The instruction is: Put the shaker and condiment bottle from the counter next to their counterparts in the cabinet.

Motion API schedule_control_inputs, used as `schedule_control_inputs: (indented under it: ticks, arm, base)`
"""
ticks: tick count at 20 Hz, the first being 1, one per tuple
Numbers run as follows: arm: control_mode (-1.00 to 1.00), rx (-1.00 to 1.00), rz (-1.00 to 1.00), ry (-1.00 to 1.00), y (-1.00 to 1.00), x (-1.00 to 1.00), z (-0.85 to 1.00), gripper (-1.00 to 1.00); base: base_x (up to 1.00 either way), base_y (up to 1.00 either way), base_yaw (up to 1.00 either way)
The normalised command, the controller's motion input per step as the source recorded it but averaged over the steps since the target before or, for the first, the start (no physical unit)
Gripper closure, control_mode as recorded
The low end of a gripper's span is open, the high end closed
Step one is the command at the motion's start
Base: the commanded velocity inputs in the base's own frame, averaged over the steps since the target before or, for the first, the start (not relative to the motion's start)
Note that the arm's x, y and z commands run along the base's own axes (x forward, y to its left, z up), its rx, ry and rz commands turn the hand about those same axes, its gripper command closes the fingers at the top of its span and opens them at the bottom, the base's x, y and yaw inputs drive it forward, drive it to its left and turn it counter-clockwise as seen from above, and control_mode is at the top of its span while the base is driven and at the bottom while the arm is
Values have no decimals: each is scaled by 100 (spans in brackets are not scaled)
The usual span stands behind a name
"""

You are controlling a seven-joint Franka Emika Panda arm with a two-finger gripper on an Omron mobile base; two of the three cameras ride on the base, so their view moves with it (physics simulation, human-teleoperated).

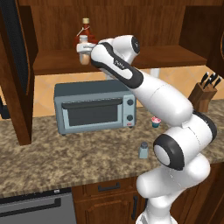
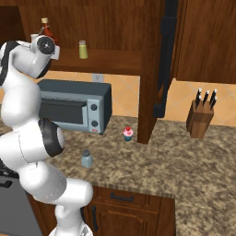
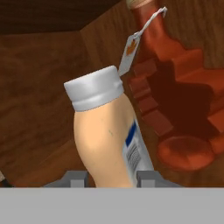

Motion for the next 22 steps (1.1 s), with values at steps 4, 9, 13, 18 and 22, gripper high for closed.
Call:
schedule_control_inputs:
  ticks: [4, 9, 13, 18, 22]
  arm:
    - [-100, 0, 0, 0, 8, 29, -5, 100]
    - [-100, 0, 0, -2, 9, 23, -6, 100]
    - [-100, 0, 0, -1, 7, 3, -9, 100]
    - [-100, 0, 0, -2, 1, 0, -10, -100]
    - [-100, 0, 0, -4, 0, 0, -8, -100]
  base:
    - [0, 0, 0]
    - [0, 0, 0]
    - [0, 0, 0]
    - [0, 0, 0]
    - [0, 0, 0]
